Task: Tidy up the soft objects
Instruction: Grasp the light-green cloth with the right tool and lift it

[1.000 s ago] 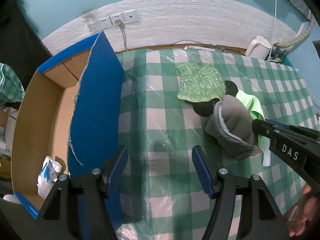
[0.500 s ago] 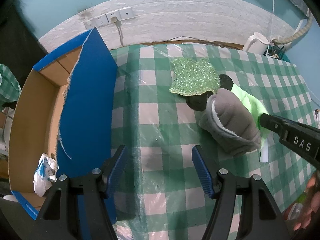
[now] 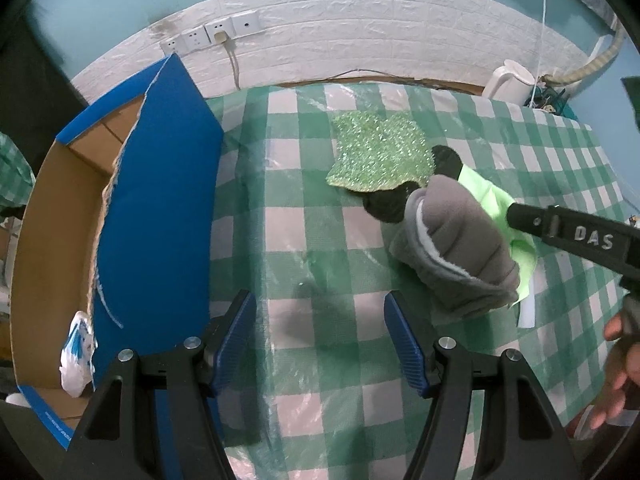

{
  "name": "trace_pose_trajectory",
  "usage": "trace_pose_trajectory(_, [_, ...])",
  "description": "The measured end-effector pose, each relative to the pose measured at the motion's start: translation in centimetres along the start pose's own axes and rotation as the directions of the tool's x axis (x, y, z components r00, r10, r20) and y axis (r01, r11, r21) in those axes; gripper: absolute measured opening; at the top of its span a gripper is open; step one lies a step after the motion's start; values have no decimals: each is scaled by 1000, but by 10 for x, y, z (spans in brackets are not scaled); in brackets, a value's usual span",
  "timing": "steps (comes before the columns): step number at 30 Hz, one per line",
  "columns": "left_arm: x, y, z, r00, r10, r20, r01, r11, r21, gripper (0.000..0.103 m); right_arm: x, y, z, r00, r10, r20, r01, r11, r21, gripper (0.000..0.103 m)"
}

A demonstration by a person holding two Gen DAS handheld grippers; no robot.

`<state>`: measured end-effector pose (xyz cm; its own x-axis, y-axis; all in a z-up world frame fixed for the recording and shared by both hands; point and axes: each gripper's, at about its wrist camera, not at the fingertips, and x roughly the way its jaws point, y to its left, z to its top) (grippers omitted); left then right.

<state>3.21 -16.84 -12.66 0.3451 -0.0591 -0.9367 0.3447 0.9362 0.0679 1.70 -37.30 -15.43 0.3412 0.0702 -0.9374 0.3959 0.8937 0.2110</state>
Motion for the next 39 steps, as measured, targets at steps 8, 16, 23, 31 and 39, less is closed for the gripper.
trace_pose_trajectory(8, [11,-5,11,998,-59,-24,58,997,-46,68,20,0,3,999,1,-48,0,1000,21,57])
trace_pose_trajectory(16, [10,-9,17,996,-81,-22,80,995,-54,71,34,1,8,998,-2,-68,4,1000,25,57])
trace_pose_trajectory(23, [13,-11,19,996,-90,-21,89,994,-61,72,47,-1,6,995,-20,-102,22,1000,22,36])
trace_pose_trajectory(31, [13,-13,23,990,-133,-39,129,988,-87,73,36,3,1,995,-67,-75,65,997,-37,6])
trace_pose_trajectory(39, [9,-20,26,988,-149,-41,144,984,-105,78,-1,-1,7,999,-51,18,52,998,-20,6])
